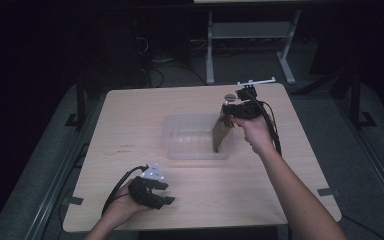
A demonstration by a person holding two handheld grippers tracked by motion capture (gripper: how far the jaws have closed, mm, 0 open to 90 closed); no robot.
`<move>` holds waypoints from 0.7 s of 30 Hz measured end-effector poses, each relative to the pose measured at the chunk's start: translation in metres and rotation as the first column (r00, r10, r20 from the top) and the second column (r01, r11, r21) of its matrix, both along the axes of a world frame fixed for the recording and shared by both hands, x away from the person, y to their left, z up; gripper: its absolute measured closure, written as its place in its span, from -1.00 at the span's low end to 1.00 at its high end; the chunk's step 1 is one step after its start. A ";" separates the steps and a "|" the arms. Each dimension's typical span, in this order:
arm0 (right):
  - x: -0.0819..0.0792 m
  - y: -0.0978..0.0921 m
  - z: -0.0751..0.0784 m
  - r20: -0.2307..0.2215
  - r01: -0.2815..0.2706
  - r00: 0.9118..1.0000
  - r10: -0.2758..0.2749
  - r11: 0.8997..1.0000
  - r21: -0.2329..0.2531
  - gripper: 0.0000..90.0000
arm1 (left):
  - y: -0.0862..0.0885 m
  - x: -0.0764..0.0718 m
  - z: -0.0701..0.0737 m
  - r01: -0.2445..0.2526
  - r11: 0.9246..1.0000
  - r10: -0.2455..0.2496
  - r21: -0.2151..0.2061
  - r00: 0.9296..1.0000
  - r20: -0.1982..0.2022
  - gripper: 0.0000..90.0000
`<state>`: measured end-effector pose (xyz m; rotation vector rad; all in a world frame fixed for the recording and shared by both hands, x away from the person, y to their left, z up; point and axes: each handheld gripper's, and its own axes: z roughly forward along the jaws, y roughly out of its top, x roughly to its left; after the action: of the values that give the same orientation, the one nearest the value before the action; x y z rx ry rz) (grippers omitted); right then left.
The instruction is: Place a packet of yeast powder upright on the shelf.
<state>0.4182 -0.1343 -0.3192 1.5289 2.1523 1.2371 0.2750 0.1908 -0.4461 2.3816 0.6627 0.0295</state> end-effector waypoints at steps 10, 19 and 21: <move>-0.003 -0.004 0.004 0.007 -0.024 1.000 0.024 1.000 0.018 0.46 | 0.000 0.000 0.000 -0.001 1.000 0.001 0.001 1.000 0.000 -0.05; -0.012 -0.011 0.018 0.042 -0.070 0.997 0.069 0.997 0.022 0.06 | 0.000 0.000 0.000 0.001 1.000 -0.001 0.004 1.000 -0.002 -0.06; -0.016 -0.013 0.021 0.050 -0.093 0.995 0.092 0.996 0.019 -0.04 | 0.000 0.000 0.000 0.000 1.000 0.000 0.005 1.000 0.000 -0.07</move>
<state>0.4026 -0.1478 -0.2986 1.4067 2.2076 1.3164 0.2752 0.1907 -0.4459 2.3859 0.6637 0.0306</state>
